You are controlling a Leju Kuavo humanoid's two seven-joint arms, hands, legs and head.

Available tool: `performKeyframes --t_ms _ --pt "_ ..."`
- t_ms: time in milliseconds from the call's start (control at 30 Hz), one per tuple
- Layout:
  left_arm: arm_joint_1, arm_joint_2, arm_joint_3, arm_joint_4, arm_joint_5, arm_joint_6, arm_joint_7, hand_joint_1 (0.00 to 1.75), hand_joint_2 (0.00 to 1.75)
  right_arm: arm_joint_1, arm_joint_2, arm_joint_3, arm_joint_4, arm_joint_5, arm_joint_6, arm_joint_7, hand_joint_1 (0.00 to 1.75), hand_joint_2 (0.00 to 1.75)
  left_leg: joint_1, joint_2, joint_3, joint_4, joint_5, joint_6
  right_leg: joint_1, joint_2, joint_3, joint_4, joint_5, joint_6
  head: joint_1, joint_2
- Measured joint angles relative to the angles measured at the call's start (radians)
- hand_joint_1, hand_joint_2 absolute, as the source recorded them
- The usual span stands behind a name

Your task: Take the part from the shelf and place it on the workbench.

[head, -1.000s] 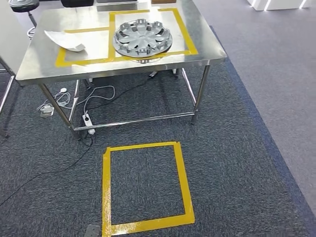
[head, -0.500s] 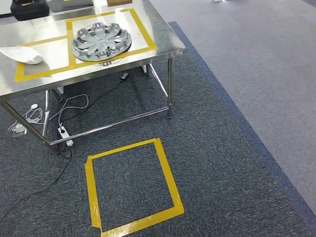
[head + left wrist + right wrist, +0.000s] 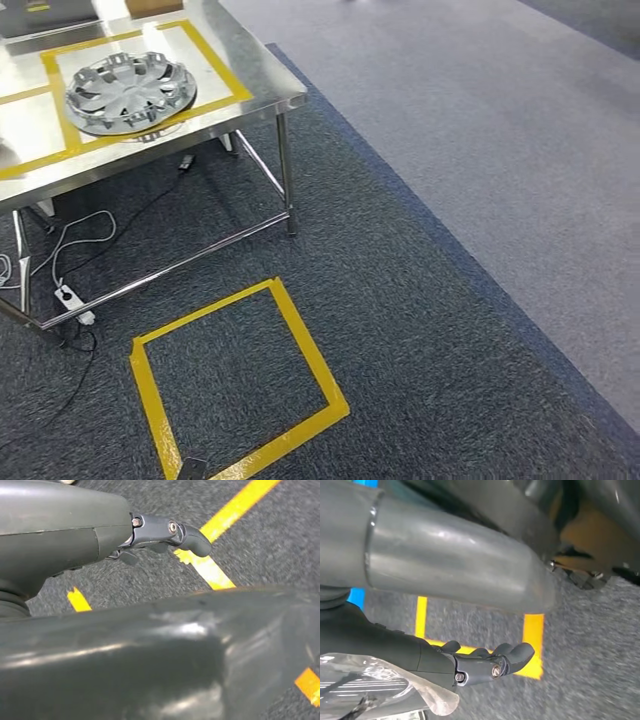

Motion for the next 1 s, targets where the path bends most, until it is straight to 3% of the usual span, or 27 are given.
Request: performKeyframes --t_ms 33,100,167,233,300,367,433,467,533,600,667,733,767,833,867,900,967,1000 --pt "-0.001 0.000 0.000 0.000 -0.001 0.000 0.000 0.00 0.00 0.001 0.000 0.000 0.000 -0.002 0.000 0.000 0.00 0.00 0.000 0.013 0.000 0.003 -0.001 -0.003 -0.002 -0.017 0.045 -0.070 0.029 0.001 0.000 0.000" --pt "-0.004 0.002 0.000 0.000 -0.001 -0.001 -0.001 0.00 0.00 -0.003 0.000 0.000 0.000 -0.007 0.001 0.000 0.00 0.00 -0.004 0.033 0.000 0.009 -0.005 -0.012 0.001 -0.063 0.118 -0.191 0.060 -0.006 0.000 0.000" --pt "-0.007 0.004 0.000 0.000 -0.001 -0.001 -0.002 0.00 0.00 -0.007 0.000 -0.001 0.000 -0.010 0.004 -0.001 0.00 0.00 -0.009 0.050 0.001 0.013 -0.005 -0.024 0.007 -0.077 0.133 -0.223 0.062 -0.022 -0.002 0.000" --pt "-0.011 0.006 0.000 0.000 -0.001 -0.001 -0.003 0.00 0.00 -0.005 0.000 -0.002 0.000 -0.011 0.006 0.000 0.00 0.00 -0.006 0.062 0.004 0.014 -0.006 -0.036 0.007 -0.057 0.125 -0.224 0.069 -0.038 -0.003 0.000" --pt "-0.015 0.009 -0.001 0.000 -0.002 -0.002 -0.002 0.00 0.00 -0.005 -0.001 -0.003 0.000 -0.011 0.007 0.000 0.00 0.00 -0.001 0.025 -0.007 0.048 -0.039 -0.048 0.005 -0.035 0.123 -0.228 0.077 -0.053 -0.005 0.000" --pt "-0.015 0.010 -0.002 0.000 -0.003 -0.004 -0.002 0.00 0.00 -0.009 -0.001 -0.003 0.000 -0.011 0.011 -0.001 0.00 0.00 0.002 -0.031 -0.048 0.156 -0.110 -0.053 0.005 -0.012 0.118 -0.229 0.085 -0.065 -0.010 0.000" --pt "-0.012 0.012 -0.002 0.000 -0.001 -0.006 -0.003 0.00 0.00 -0.011 -0.001 -0.003 0.000 -0.010 0.014 -0.001 0.00 0.00 0.001 -0.049 -0.096 0.274 -0.159 -0.050 0.009 0.017 0.112 -0.228 0.090 -0.071 -0.011 0.000" --pt "-0.011 0.013 -0.002 0.000 -0.001 -0.007 -0.003 0.00 0.00 -0.009 -0.001 -0.003 0.000 -0.010 0.015 0.000 0.00 0.00 0.001 -0.051 -0.103 0.294 -0.157 -0.047 0.011 0.031 0.110 -0.228 0.093 -0.071 -0.011 0.000" --pt "-0.011 0.013 -0.002 0.000 0.000 -0.007 -0.001 0.00 0.00 -0.008 -0.001 -0.003 0.000 -0.010 0.015 0.001 0.00 0.00 0.000 -0.063 -0.068 0.221 -0.096 -0.035 0.015 0.062 0.109 -0.227 0.096 -0.070 -0.011 0.000" --pt "-0.011 0.015 -0.002 0.000 -0.001 -0.006 0.001 0.00 0.00 -0.009 0.000 -0.003 0.000 -0.009 0.016 0.001 0.00 0.00 -0.001 -0.119 -0.013 0.092 -0.031 -0.018 0.016 0.089 0.106 -0.224 0.100 -0.065 -0.009 0.000" --pt "-0.010 0.017 -0.003 0.001 -0.002 -0.004 0.004 0.00 0.00 -0.012 0.001 -0.004 0.001 -0.008 0.016 0.002 0.00 0.00 -0.003 -0.159 0.010 0.027 -0.016 -0.008 0.011 0.113 0.092 -0.221 0.107 -0.054 -0.010 0.000" --pt "-0.012 0.015 -0.004 0.001 -0.002 -0.003 0.007 0.00 0.00 -0.010 0.001 -0.004 0.001 -0.008 0.018 0.002 0.00 0.00 -0.002 -0.144 0.011 0.012 -0.016 -0.008 0.007 0.134 0.077 -0.223 0.116 -0.039 -0.012 0.000" --pt "-0.012 0.015 -0.005 0.001 -0.002 -0.002 0.008 0.00 0.00 -0.008 0.000 -0.004 0.002 -0.008 0.019 0.003 0.00 0.00 0.000 -0.130 0.012 0.005 -0.012 -0.006 0.008 0.124 0.069 -0.221 0.114 -0.033 -0.012 0.000" --pt "-0.012 0.015 -0.006 0.001 -0.003 -0.001 0.007 0.00 0.00 -0.007 0.000 -0.004 0.002 -0.007 0.019 0.004 0.00 0.00 0.004 -0.099 0.015 -0.010 -0.002 -0.001 0.011 0.068 0.037 -0.169 0.080 -0.024 -0.007 0.000" --pt "-0.011 0.015 -0.006 0.001 -0.003 -0.001 0.008 0.00 0.00 -0.009 0.000 -0.004 0.002 -0.007 0.019 0.005 0.00 0.00 0.003 -0.082 0.015 -0.012 0.000 0.001 0.011 0.036 0.011 -0.114 0.048 -0.019 -0.004 0.000" --pt "-0.010 0.015 -0.007 0.001 -0.003 -0.001 0.008 0.00 0.00 -0.011 0.000 -0.004 0.003 -0.007 0.019 0.005 0.00 0.00 0.002 -0.064 0.013 -0.012 0.001 0.002 0.009 0.018 -0.019 -0.047 0.015 -0.013 -0.002 0.000" --pt "-0.009 0.015 -0.007 0.001 -0.003 -0.002 0.008 0.00 0.00 -0.011 0.000 -0.004 0.003 -0.007 0.019 0.005 0.00 0.00 0.001 -0.029 0.010 -0.010 0.001 0.002 0.006 0.009 -0.055 0.044 -0.014 -0.004 -0.001 0.000" --pt "-0.010 0.014 -0.007 0.001 -0.004 -0.003 0.008 0.00 0.00 -0.009 -0.001 -0.004 0.003 -0.007 0.019 0.005 0.00 0.00 0.001 -0.014 0.009 -0.009 0.000 0.001 0.003 0.005 -0.046 0.038 -0.004 0.000 -0.001 0.000"
